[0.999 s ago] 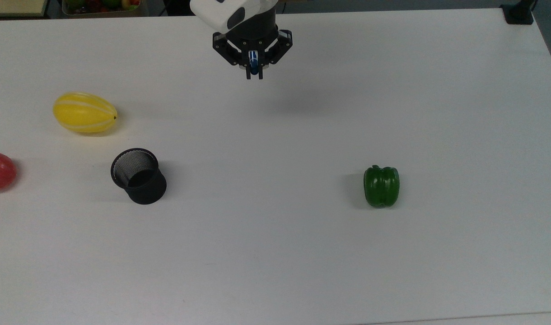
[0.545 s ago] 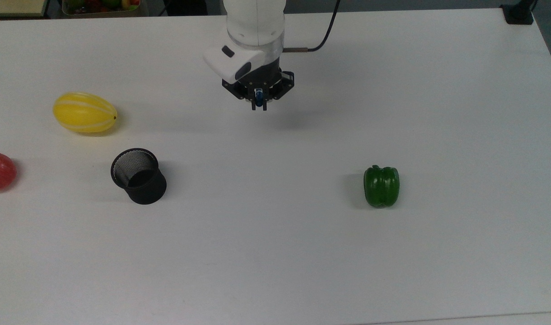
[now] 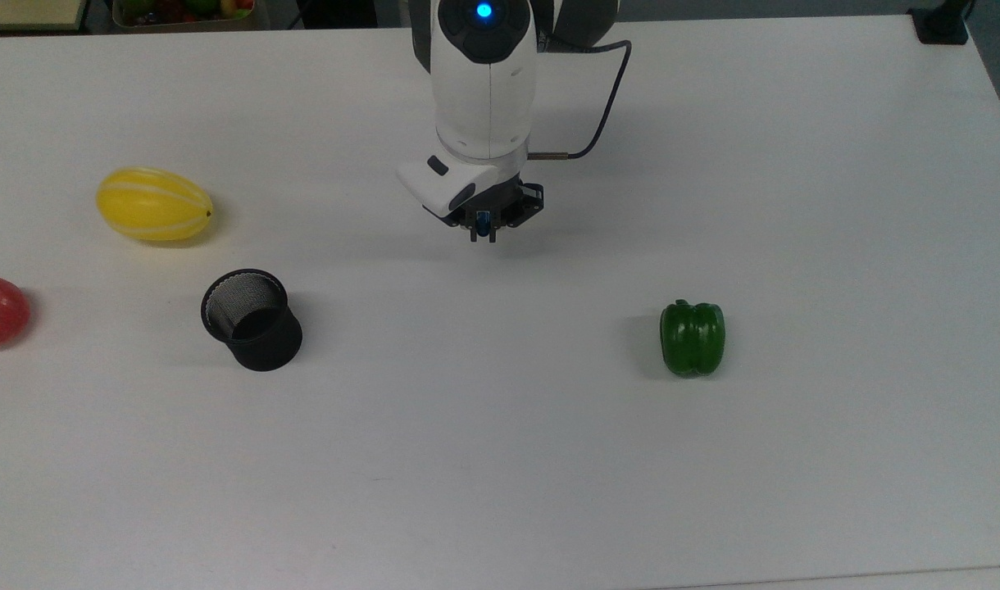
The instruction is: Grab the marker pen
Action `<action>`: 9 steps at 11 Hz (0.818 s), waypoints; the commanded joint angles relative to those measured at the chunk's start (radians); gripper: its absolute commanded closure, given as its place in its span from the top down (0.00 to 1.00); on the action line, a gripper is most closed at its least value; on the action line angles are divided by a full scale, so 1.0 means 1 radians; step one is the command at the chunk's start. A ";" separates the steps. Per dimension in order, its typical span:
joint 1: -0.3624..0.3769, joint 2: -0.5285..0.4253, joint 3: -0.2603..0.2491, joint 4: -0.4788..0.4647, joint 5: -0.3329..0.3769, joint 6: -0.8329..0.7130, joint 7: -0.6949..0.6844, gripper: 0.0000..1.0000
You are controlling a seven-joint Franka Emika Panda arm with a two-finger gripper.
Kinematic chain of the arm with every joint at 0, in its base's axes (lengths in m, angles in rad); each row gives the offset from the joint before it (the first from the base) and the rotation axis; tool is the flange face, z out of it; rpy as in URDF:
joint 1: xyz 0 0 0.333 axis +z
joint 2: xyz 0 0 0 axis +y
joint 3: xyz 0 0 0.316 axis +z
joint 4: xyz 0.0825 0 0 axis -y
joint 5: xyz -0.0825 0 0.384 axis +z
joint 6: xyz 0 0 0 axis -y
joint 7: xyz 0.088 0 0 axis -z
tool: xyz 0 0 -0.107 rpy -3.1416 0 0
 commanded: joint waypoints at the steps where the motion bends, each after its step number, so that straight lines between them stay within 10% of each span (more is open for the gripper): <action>1: 0.022 -0.001 -0.009 0.001 -0.015 0.019 0.022 0.69; 3: 0.022 -0.001 -0.010 0.001 -0.026 0.017 0.022 1.00; 9: 0.019 -0.079 -0.012 0.006 -0.040 -0.025 0.014 1.00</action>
